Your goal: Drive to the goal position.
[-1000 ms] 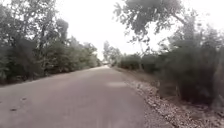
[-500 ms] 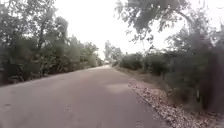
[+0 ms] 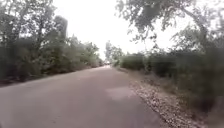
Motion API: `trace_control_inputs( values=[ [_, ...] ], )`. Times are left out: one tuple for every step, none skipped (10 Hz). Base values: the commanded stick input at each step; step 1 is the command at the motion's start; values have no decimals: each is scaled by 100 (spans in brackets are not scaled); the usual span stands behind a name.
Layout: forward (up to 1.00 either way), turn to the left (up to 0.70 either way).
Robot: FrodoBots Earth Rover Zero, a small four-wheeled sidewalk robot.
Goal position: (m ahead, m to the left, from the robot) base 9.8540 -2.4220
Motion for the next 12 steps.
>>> trace_control_inputs(
  values=[
    [85,0],
    [85,2],
    [85,7],
    [85,12],
    [85,18],
    [85,23],
    [85,29],
    [85,34],
    [85,24],
    [85,14],
    [85,4],
    [85,0]
  ],
)
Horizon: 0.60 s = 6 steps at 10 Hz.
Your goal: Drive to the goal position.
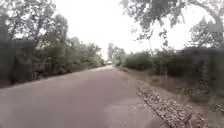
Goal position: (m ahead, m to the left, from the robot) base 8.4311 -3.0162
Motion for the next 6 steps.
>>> trace_control_inputs(
  values=[
    [85,0],
    [85,0],
    [85,0],
    [85,0],
    [85,0],
    [85,0]
  ],
)
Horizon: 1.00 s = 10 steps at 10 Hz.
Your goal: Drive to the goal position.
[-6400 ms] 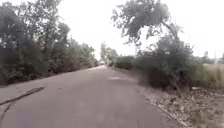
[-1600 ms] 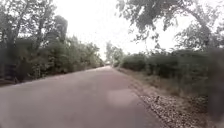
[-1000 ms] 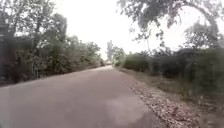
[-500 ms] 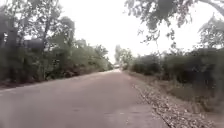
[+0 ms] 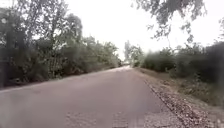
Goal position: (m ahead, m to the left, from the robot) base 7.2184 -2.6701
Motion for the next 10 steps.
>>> trace_control_inputs(
  values=[
    [85,0],
    [85,0],
    [85,0],
    [85,0],
    [85,0],
    [85,0],
    [85,0],
    [85,0],
    [85,-2],
    [85,-10]
  ],
)
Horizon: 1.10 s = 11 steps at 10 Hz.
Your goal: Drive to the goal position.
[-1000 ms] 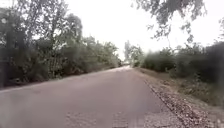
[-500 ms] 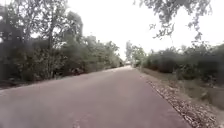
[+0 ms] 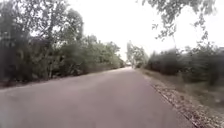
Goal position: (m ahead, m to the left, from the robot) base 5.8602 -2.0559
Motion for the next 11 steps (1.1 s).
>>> trace_control_inputs(
  values=[
    [85,-34],
    [85,-34],
    [85,-15],
    [85,0],
    [85,0],
    [85,0],
    [85,0],
    [85,0],
    [85,0],
    [85,0],
    [85,0]
  ],
)
